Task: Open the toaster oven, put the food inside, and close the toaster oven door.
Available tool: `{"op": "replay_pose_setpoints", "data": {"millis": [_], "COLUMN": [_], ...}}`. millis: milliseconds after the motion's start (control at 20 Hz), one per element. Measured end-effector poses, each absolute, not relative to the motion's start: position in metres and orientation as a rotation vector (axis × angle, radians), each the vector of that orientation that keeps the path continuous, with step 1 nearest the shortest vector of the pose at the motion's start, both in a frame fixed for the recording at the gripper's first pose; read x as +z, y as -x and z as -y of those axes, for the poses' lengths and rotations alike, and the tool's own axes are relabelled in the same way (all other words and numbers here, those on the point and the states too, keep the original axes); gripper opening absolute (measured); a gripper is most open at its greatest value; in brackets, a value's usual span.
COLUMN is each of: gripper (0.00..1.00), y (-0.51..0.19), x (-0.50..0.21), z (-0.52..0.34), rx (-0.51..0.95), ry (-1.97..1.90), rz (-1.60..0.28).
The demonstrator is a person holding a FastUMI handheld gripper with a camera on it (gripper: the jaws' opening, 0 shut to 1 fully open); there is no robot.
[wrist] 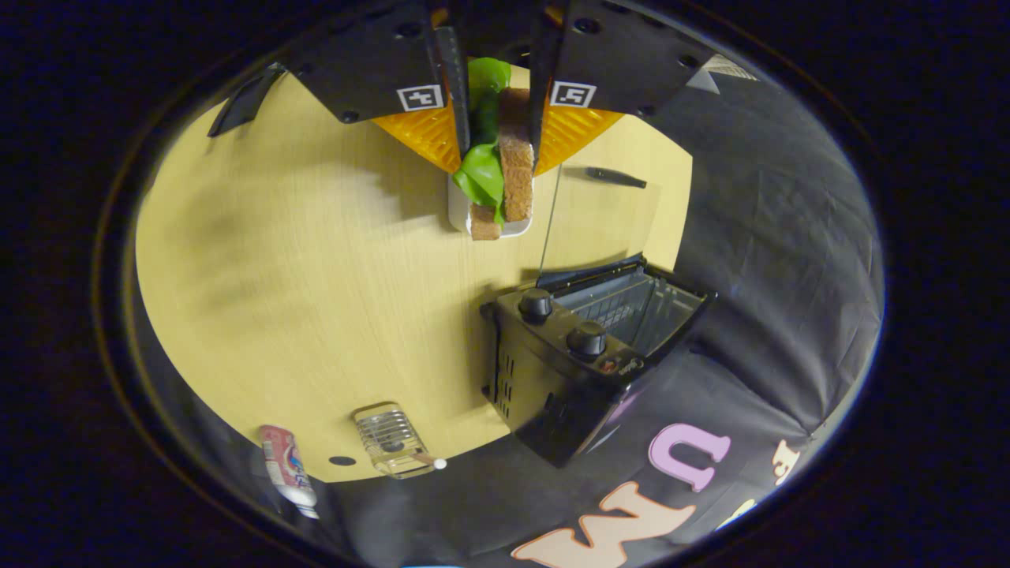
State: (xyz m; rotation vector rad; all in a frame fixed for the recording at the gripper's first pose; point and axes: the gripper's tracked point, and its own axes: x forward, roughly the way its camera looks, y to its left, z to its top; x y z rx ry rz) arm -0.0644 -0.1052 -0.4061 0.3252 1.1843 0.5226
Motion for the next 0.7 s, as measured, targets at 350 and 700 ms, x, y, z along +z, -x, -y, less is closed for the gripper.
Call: {"op": "replay_pose_setpoints", "data": {"millis": [350,700], "gripper": [0.35,0.35], "y": [0.081,0.079], "x": [-0.364,-0.332], "z": [0.074,-0.022], "rx": [0.405,0.348], "ry": [-0.543,-0.944], "rz": [-1.108,-0.901]}}
